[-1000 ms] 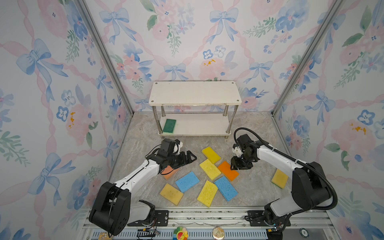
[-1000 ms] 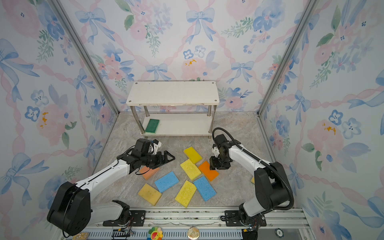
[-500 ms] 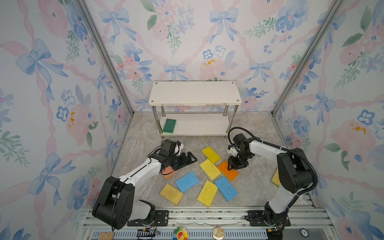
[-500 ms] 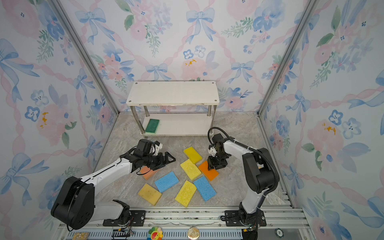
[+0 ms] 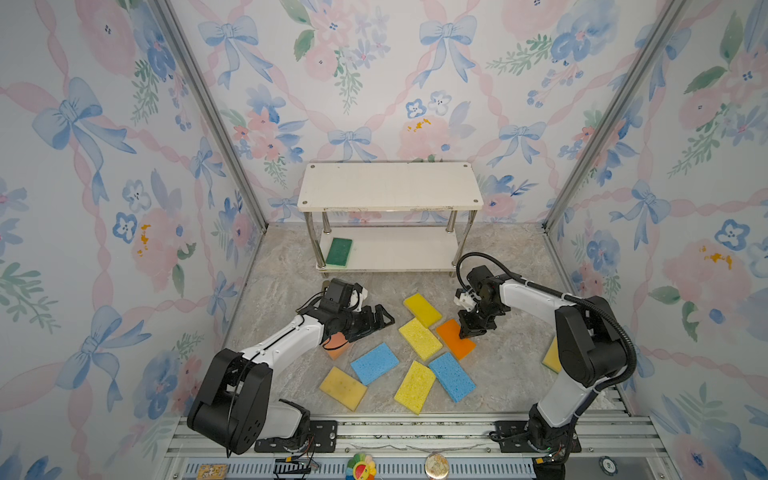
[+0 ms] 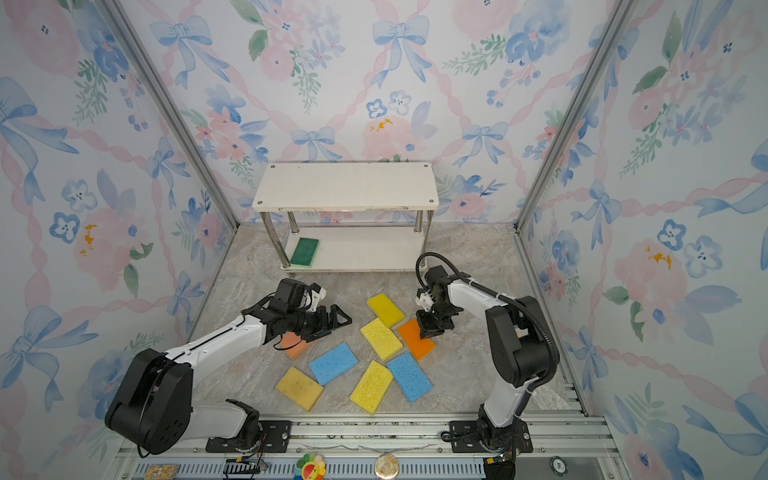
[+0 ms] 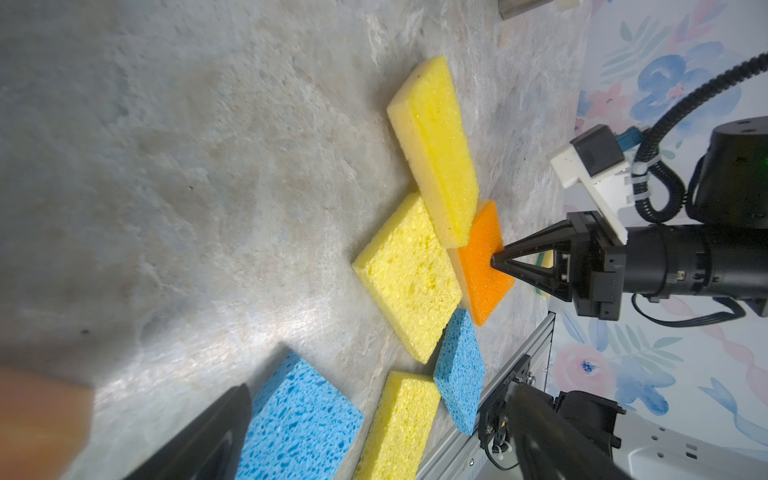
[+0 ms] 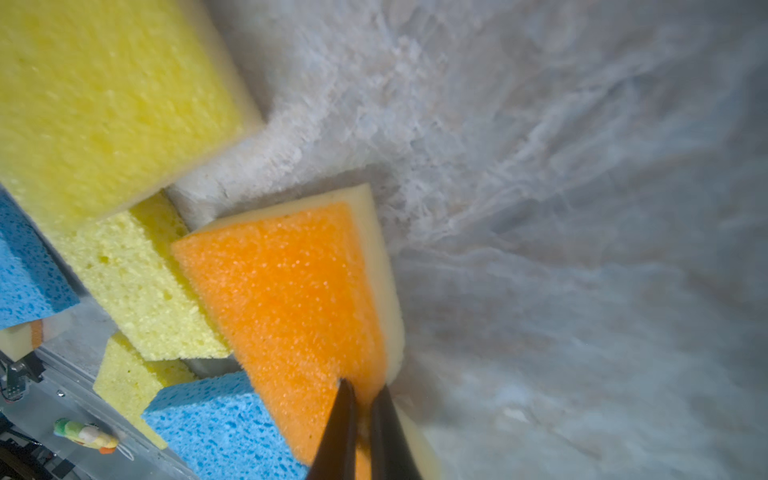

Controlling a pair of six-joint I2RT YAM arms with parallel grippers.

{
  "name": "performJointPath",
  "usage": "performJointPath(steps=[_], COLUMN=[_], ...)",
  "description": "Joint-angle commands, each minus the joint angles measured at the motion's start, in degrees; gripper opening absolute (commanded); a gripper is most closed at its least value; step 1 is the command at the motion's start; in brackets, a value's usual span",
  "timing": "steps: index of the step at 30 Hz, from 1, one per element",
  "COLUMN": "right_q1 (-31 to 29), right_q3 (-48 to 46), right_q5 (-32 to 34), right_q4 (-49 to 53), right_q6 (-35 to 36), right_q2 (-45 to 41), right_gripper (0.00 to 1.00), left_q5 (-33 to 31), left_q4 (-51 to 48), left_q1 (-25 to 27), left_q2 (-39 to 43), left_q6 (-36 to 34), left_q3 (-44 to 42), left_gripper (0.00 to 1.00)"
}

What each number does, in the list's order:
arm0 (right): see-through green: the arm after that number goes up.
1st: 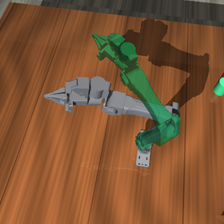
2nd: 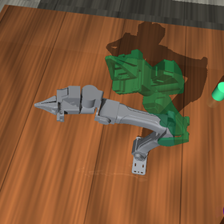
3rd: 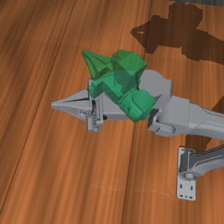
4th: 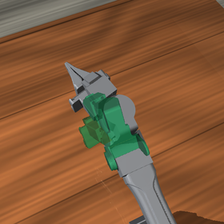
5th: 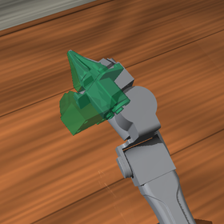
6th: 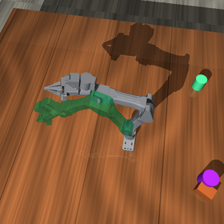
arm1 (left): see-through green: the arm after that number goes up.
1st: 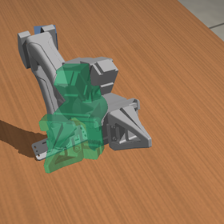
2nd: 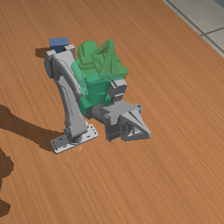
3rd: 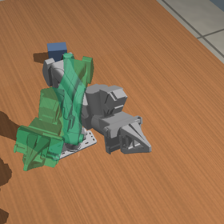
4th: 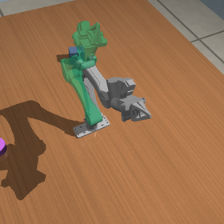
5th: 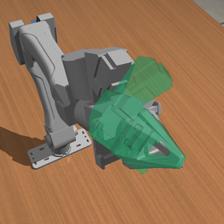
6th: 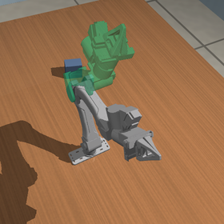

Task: Place and organize the cleaning sponges onto the shelf

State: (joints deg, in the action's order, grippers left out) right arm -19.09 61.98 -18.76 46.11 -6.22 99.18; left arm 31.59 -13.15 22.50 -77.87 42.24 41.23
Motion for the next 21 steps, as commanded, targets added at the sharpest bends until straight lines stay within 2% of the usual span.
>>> performJointPath(steps=[1, 6, 10, 13, 16, 21], right_q1=[2.83, 3.59, 0.58, -3.55, -8.19, -14.19], right_q3=[-2.13, -2.66, -0.09, 2.59, 5.51, 10.6], right_q5=[-1.8, -6.76, -9.52, -11.0, -11.97, -12.35], right_q4=[-1.82, -3.61, -5.72, -8.81, -12.22, -15.1], right_q6=[-4.76, -12.86, -19.75, -24.53, -28.43, -32.04], right_q2=[-6.76, -14.73, -17.76, -17.63, -16.12, -12.86], right_gripper=[0.07, 0.07, 0.07, 0.07, 0.07, 0.07], left_q5=[1.57, 4.36, 9.53, 13.1, 15.34, 15.08], left_q4=[0.41, 3.06, 12.73, 23.61, 37.79, 39.69], left_q1=[0.14, 0.17, 0.19, 0.39, 0.46, 1.43], left_q2=[-0.35, 1.15, 2.46, 2.85, 2.8, 2.38], left_q6=[-1.48, -0.72, 5.14, 11.93, 21.6, 22.44], left_q3=[1.96, 3.74, 3.6, 2.06, -1.1, -1.38], left_gripper=[0.98, 0.98, 0.98, 0.97, 0.94, 0.9])
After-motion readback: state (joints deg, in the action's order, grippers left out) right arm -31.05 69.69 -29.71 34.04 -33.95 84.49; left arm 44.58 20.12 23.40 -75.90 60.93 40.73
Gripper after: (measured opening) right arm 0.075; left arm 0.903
